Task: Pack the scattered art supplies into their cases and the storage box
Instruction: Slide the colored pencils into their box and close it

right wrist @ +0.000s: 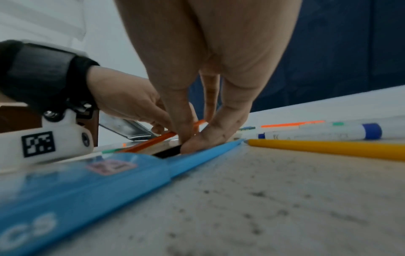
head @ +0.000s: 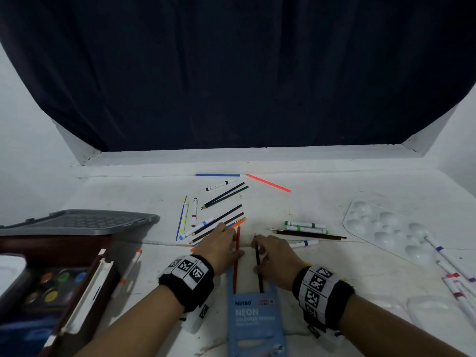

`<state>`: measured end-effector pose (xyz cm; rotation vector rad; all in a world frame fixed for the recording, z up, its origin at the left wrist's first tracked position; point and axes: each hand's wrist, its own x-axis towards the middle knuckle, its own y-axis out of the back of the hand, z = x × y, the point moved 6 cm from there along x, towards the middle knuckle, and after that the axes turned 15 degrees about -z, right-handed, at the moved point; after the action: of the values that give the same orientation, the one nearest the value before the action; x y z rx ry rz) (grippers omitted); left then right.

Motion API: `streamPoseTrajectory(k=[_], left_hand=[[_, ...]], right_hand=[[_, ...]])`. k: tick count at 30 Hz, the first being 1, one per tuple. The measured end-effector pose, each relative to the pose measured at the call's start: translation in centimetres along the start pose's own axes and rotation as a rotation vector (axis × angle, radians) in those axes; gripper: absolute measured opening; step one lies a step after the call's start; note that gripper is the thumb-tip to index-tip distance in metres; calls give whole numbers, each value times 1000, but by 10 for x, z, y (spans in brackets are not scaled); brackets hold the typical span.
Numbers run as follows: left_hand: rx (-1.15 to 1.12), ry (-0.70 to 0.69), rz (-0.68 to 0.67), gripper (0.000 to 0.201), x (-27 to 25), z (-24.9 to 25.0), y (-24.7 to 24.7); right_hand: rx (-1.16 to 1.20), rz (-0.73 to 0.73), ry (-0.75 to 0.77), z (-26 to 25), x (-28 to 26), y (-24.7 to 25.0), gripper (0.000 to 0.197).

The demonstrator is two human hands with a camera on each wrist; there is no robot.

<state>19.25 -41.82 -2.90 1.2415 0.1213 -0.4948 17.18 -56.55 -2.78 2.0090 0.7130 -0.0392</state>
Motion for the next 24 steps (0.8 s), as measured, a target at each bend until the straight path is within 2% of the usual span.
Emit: streamPoseTrajectory(k=[2, 4, 9, 13, 18, 24], left_hand=[[12, 56, -18, 55, 3, -8, -3], [32, 74, -16, 61, 2, -11, -2], [146, 37, -5, 47, -23, -5, 8], [264, 46, -68, 55, -55, -4, 0], [347, 6, -135, 64, -76, 2, -22], [309, 5, -146, 59, -89, 3, -28]], right_hand=[[-150, -39, 5, -5, 1, -2, 33], [-196, -57, 43, -11, -1, -4, 24], [-195, -102, 157, -21, -13, -12, 28], [-241, -170, 241, -32, -14, -27, 35], [-487, -147, 308, -39, -19, -43, 37], [-426, -151, 415, -38, -31, -51, 40]])
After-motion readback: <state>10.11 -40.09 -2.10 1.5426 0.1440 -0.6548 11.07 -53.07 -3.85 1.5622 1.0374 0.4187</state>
